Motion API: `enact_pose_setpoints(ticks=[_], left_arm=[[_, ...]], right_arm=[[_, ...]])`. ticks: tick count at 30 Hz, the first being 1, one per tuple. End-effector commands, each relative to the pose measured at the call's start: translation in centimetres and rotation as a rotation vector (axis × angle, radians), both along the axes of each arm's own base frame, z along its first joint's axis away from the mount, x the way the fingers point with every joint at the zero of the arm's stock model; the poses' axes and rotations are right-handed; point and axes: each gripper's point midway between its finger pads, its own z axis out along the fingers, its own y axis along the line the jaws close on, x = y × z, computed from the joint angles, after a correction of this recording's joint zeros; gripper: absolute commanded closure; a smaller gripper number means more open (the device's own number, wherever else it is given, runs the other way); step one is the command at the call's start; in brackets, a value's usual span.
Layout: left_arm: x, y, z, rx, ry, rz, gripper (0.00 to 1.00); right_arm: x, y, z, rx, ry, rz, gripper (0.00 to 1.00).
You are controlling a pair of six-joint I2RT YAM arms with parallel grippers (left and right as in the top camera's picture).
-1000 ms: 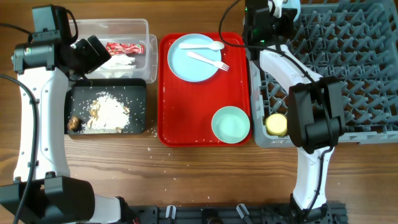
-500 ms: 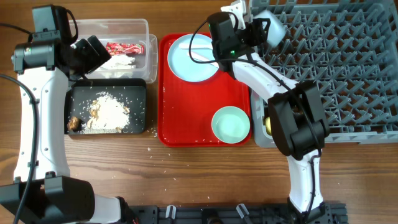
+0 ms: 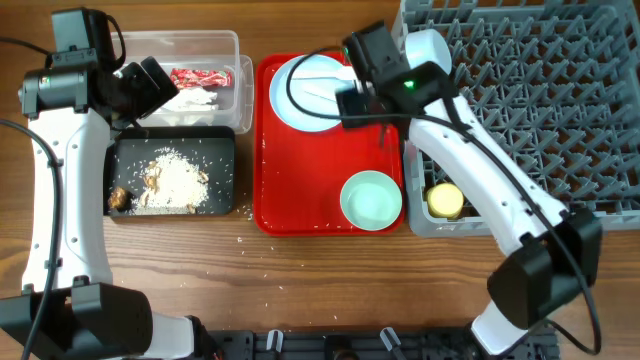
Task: Sort waste into correct bins and load items into the dishwasher rack
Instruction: 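Grasp the mint-green bowl with the right gripper and move it to the rack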
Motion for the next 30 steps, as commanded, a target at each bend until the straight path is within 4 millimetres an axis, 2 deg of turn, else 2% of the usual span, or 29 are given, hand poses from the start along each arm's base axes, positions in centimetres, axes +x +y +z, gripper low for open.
enact_pose_setpoints(ticks=[1,3,5,7,10,15,19,21,25,29,30], left_arm=[[0.1,0.2,0.4,0.013,-0.010,-0.006,0.00],[0.1,0.2,0.4,0.013,-0.010,-0.006,0.00],[0.1,0.2,0.4,0.013,-0.010,-0.006,0.00],[0.1,0.2,0.4,0.013,-0.010,-0.006,0.00],[0.1,0.2,0.4,0.013,-0.010,-0.006,0.00],[0.1,0.2,0.4,0.013,-0.010,-0.006,0.00],[0.1,0.2,0.4,0.013,-0.010,-0.006,0.00],[0.1,0.2,0.4,0.013,-0.010,-0.006,0.00],[0.1,0.2,0.4,0.013,-0.010,-0.006,0.00],[0.1,0.2,0.4,0.013,-0.010,-0.006,0.00],[0.1,0.2,0.4,0.013,-0.010,-0.006,0.00]], right_arm=[[-7.6,0.4,-6.4,0.077,0.387,-0.118,0.35],[-11.3,-1.5,-9.2,0.012,0.524,-0.220,0.35],[-13.9,-2.6,-11.1,-0.028,0.608,-0.295,0.38],[-14.5,-2.8,-11.8,-0.040,0.619,-0.318,0.41],[-14.4,-3.3,-12.1,-0.085,0.580,-0.383,0.43],[-15.0,-6.0,-12.5,-0.211,0.531,-0.517,0.43],[-14.6,-6.1,-12.6,-0.209,0.512,-0.521,0.44],[-14.3,-5.8,-13.0,-0.193,0.499,-0.518,0.49],[-14.6,-5.6,-14.5,-0.165,0.501,-0.513,0.70],[-14.2,-5.3,-14.7,-0.153,0.490,-0.486,0.94],[-14.1,-5.2,-14.7,-0.147,0.483,-0.485,0.96]])
